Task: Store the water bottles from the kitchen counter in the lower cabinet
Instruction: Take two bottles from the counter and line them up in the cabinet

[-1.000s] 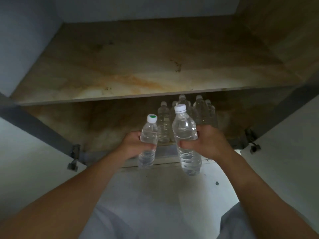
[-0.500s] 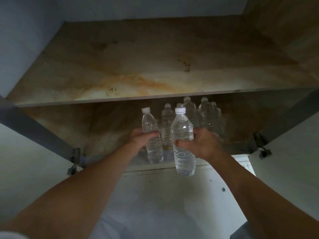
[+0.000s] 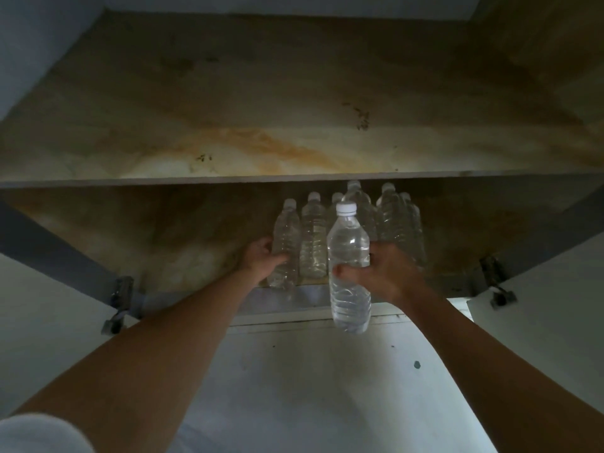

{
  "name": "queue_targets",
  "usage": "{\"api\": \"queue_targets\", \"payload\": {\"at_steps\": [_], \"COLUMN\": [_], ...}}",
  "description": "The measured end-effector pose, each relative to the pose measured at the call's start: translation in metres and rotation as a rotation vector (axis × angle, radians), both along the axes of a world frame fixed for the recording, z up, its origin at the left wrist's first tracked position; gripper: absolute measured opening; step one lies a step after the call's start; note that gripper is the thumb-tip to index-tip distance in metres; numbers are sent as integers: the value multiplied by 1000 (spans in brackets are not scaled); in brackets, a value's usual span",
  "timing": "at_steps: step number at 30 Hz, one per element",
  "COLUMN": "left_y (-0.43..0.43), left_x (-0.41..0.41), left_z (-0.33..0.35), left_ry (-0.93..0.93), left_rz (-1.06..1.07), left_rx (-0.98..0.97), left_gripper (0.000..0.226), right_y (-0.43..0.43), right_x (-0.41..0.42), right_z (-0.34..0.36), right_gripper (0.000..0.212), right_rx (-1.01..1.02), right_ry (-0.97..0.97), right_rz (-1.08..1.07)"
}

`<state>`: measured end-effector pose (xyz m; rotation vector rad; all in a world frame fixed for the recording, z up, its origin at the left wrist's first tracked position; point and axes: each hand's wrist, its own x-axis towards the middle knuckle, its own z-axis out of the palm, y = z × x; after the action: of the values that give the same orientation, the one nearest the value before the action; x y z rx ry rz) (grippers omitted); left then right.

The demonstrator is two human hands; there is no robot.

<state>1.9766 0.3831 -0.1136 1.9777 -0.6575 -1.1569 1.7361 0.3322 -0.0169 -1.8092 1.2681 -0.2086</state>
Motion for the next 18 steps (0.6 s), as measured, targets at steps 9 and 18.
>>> {"api": "queue_targets", "payload": {"at_steps": [9,18], "left_y": [12,11], "left_x": [0,9], "left_z": [-10,-20], "left_ry": [6,83], "left_rz": [21,33], "left_rx": [-3,12], "left_gripper": [52,44], "right_y": [-18,-66], "right_x": [23,95], "right_z": [-11,-8], "right_gripper": [21,59], "right_rx": [-76,-85], "right_ry": [3,208], "right_rz": [-57,-21]}}
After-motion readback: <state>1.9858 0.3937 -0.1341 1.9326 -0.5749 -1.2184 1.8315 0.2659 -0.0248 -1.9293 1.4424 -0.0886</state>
